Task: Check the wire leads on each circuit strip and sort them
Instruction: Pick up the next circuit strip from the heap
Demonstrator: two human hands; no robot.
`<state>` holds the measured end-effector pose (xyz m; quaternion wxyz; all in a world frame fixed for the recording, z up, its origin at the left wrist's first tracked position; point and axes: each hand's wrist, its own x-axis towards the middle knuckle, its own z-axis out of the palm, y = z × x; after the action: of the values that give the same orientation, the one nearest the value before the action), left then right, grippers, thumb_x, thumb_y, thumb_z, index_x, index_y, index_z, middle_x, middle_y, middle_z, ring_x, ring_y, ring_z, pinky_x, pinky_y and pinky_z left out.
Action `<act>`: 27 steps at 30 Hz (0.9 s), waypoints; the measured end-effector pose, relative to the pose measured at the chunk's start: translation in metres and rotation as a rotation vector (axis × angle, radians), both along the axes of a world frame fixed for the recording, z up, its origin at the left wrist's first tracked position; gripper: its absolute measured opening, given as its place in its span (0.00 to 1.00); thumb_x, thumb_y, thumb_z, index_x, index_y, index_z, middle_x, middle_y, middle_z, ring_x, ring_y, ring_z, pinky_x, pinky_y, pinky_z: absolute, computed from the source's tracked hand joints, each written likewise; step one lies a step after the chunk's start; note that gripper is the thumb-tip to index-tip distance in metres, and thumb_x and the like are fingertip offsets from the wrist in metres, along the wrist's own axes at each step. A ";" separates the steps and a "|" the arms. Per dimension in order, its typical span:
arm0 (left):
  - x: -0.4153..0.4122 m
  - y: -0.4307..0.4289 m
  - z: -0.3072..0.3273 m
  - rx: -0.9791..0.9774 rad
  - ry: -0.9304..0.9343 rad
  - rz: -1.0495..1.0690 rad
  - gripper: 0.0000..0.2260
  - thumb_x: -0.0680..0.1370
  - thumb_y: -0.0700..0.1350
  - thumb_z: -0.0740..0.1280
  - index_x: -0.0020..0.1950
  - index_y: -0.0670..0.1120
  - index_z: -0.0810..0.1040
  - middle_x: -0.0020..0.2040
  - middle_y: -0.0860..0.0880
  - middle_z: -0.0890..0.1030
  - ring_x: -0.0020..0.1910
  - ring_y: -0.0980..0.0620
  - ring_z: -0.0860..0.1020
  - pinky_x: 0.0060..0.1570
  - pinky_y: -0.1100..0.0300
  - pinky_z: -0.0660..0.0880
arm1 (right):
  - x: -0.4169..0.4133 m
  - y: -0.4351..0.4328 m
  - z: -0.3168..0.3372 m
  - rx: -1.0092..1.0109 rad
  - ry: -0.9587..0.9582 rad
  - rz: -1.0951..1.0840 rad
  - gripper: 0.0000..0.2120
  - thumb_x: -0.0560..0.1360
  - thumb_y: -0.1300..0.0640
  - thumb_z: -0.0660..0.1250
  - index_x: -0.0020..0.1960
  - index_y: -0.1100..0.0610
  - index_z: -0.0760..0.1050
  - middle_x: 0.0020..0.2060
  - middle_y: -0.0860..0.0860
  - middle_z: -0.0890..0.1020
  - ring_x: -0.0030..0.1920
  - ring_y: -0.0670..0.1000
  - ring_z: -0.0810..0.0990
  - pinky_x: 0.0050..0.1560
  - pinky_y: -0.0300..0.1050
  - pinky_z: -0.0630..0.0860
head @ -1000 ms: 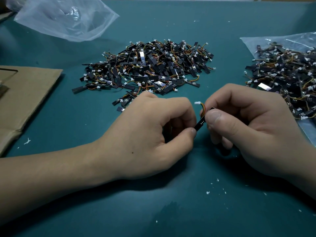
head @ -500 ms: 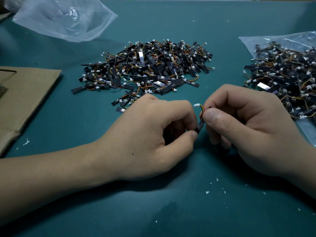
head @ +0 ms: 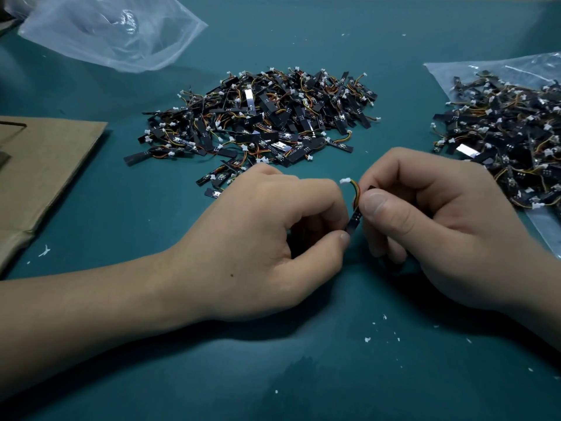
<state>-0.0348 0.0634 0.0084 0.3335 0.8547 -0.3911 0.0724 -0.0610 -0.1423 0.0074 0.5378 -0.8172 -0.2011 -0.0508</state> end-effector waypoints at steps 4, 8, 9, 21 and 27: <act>0.001 0.001 -0.002 -0.006 0.002 -0.001 0.05 0.74 0.39 0.76 0.42 0.42 0.82 0.33 0.49 0.79 0.34 0.47 0.72 0.48 0.43 0.77 | 0.003 -0.001 0.000 -0.056 0.000 0.000 0.13 0.80 0.49 0.62 0.40 0.53 0.75 0.27 0.47 0.80 0.25 0.46 0.76 0.29 0.38 0.72; 0.004 0.003 0.000 -0.054 -0.021 -0.014 0.04 0.78 0.45 0.68 0.45 0.48 0.81 0.37 0.59 0.77 0.39 0.59 0.73 0.50 0.60 0.71 | 0.005 -0.003 -0.001 0.177 -0.026 -0.081 0.13 0.81 0.50 0.63 0.39 0.52 0.74 0.26 0.52 0.78 0.21 0.48 0.71 0.25 0.35 0.67; 0.006 0.003 -0.001 -0.061 -0.025 -0.019 0.03 0.77 0.42 0.68 0.46 0.47 0.81 0.40 0.59 0.78 0.42 0.58 0.75 0.50 0.60 0.71 | 0.007 -0.005 -0.002 0.277 -0.020 -0.130 0.13 0.81 0.49 0.62 0.39 0.51 0.74 0.25 0.52 0.77 0.20 0.50 0.68 0.24 0.35 0.65; 0.020 0.002 -0.016 -0.179 -0.037 -0.043 0.17 0.72 0.23 0.69 0.47 0.46 0.83 0.49 0.49 0.81 0.49 0.49 0.81 0.45 0.52 0.79 | 0.015 -0.005 0.001 0.453 0.046 -0.243 0.13 0.79 0.48 0.64 0.37 0.49 0.78 0.21 0.49 0.72 0.20 0.52 0.63 0.24 0.37 0.62; 0.023 -0.002 -0.017 -0.227 -0.006 -0.010 0.12 0.76 0.33 0.68 0.48 0.50 0.82 0.52 0.53 0.83 0.52 0.57 0.81 0.52 0.63 0.76 | 0.013 -0.005 0.002 0.446 0.062 -0.239 0.14 0.78 0.48 0.64 0.36 0.50 0.76 0.21 0.49 0.72 0.21 0.53 0.63 0.24 0.38 0.62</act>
<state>-0.0118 0.0614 -0.0090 0.4274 0.8093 -0.3856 0.1173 -0.0476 -0.1474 0.0098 0.7007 -0.6976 -0.0701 -0.1320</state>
